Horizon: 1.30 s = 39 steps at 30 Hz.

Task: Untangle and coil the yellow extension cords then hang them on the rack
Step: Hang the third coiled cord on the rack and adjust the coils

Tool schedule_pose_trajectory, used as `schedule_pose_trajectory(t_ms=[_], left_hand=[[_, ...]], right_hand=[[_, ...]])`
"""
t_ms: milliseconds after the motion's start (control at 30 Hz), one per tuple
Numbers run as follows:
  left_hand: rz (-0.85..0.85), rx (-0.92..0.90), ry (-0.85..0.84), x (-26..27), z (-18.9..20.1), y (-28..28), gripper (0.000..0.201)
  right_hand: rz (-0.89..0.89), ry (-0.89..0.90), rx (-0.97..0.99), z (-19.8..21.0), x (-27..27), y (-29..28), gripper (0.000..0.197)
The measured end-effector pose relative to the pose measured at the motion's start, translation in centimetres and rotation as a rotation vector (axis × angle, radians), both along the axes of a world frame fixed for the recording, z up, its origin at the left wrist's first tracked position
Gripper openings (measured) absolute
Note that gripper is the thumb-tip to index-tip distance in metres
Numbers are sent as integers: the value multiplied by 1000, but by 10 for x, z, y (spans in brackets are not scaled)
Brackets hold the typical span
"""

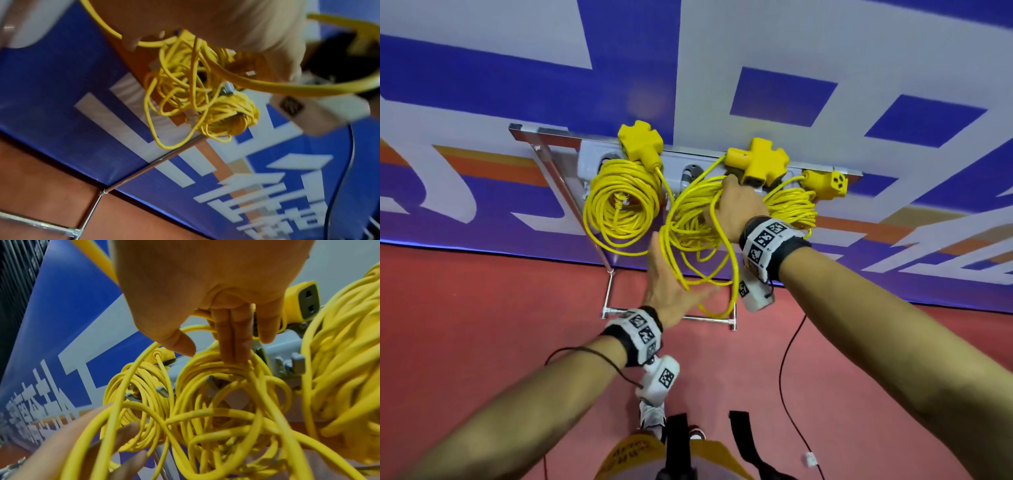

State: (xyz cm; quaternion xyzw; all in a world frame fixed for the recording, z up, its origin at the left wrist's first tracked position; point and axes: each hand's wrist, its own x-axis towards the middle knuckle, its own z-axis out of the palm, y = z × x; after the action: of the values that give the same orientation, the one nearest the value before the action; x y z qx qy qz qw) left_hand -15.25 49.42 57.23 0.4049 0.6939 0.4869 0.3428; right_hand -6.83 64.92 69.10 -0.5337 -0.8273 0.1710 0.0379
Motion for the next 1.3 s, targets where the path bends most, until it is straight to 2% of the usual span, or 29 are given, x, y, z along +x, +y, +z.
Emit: schedule_pose_trajectory(t_ms=[33,100,267,333,400,467,533,633,700,800,867,933,1033,1100,1167,1233,1300], left_hand=[[-30,20,61,8,3,5,155],[13,25,134,16,6,25,157],[94,-116,301,9,12,73,138],[84,-99,216,2,9,80,122],[53,-43,-12,-7,11,79,107],[39,-7,-265,-19,18,76,104],[-7,-26,-380,-29,29,75,115],[-141,-152,-173,-29,43,72,137],[-124,-149,-96,-25,43,72,144],[19,-160,-10,-24,39,83,130],[123,-199,38,-25,41,98,108],[208,-195,17,-28,41,111,81],[285,-199,-68,-31,40,124,51],[306,-210,-101,-31,37,128,43],[302,-176,-110,-33,33,130,39],[290,-141,-125,-37,27,131,38],[273,-140,-135,-41,20,132,41]], right_hand=[[-13,-11,-20,1,-5,3,40],[7,-42,-26,3,-11,9,41],[125,-151,38,8,-2,33,29],[160,-221,79,8,7,37,30],[212,-361,179,6,14,37,28],[232,-471,246,5,8,35,27],[220,-538,234,8,-6,35,31],[224,-602,228,16,-28,39,32],[251,-600,258,22,-36,40,31],[339,-561,321,24,-39,37,30],[350,-489,273,21,-31,36,29],[334,-338,171,18,-18,37,33],[322,-52,57,-5,11,32,68],[177,248,20,-30,32,17,81],[-120,505,-7,-61,51,-2,67],[-371,547,-159,-100,62,-20,49],[-444,412,-382,-145,63,-30,38]])
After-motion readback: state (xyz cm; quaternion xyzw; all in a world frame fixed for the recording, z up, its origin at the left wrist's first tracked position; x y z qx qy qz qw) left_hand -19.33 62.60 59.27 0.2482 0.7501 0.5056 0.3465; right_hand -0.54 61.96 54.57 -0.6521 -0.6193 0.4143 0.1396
